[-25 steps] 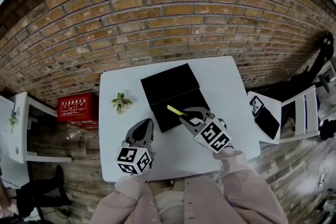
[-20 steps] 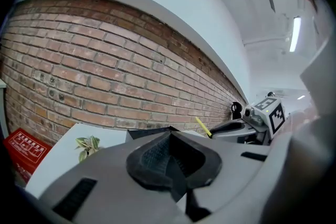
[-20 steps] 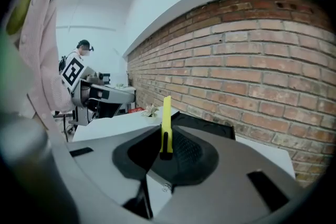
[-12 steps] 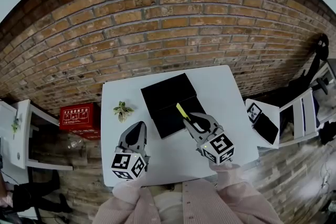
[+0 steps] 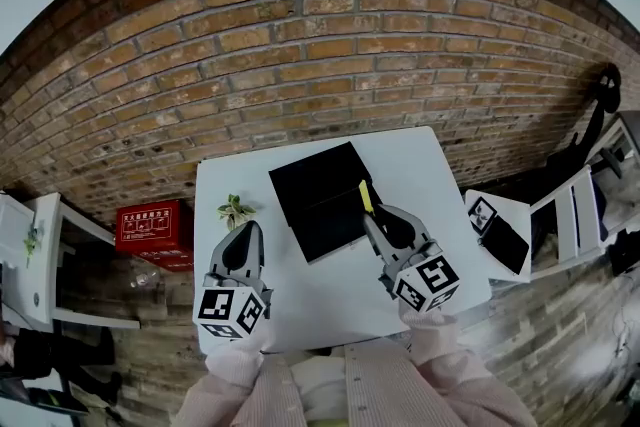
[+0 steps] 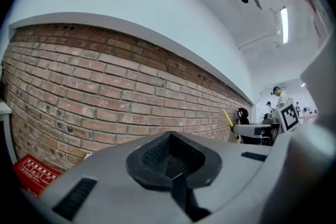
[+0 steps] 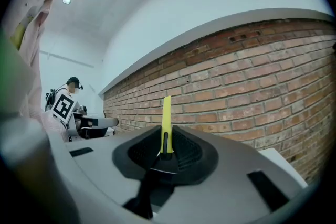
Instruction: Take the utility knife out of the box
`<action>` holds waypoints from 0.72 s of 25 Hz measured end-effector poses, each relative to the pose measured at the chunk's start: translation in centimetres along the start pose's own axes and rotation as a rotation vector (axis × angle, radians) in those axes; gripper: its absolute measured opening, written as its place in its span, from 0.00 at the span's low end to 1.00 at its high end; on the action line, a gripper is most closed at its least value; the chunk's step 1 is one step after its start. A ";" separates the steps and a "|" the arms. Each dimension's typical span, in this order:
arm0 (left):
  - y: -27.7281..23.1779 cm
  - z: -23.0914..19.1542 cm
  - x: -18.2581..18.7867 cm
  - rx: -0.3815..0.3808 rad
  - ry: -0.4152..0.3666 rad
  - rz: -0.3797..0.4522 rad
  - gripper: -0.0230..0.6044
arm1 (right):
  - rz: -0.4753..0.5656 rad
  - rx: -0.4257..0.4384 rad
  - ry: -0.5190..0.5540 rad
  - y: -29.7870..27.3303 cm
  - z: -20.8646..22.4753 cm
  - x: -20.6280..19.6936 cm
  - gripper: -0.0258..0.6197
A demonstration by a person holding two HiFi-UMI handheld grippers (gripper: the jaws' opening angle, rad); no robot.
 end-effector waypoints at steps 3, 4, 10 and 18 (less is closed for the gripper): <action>0.2 -0.2 0.8 0.007 -0.007 0.019 0.02 | 0.035 -0.034 -0.005 0.6 0.4 0.8 0.14; 0.1 -0.2 1.1 0.009 -0.009 0.025 0.02 | 0.047 -0.047 -0.002 0.7 0.6 1.1 0.14; 0.2 -0.4 3.0 0.010 -0.031 0.067 0.02 | 0.107 -0.115 0.009 1.7 1.2 2.6 0.14; 0.7 -0.8 4.4 0.038 -0.054 0.101 0.02 | 0.149 -0.166 0.018 2.9 2.0 4.0 0.14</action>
Point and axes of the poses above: the fingertips, and each gripper's own axes: y backward along the fingers, z to its right, x out of its top, the point moved 4 cm from there along y, backward along the fingers, and after that the axes turned 10 degrees about z, right-handed, at the moved point
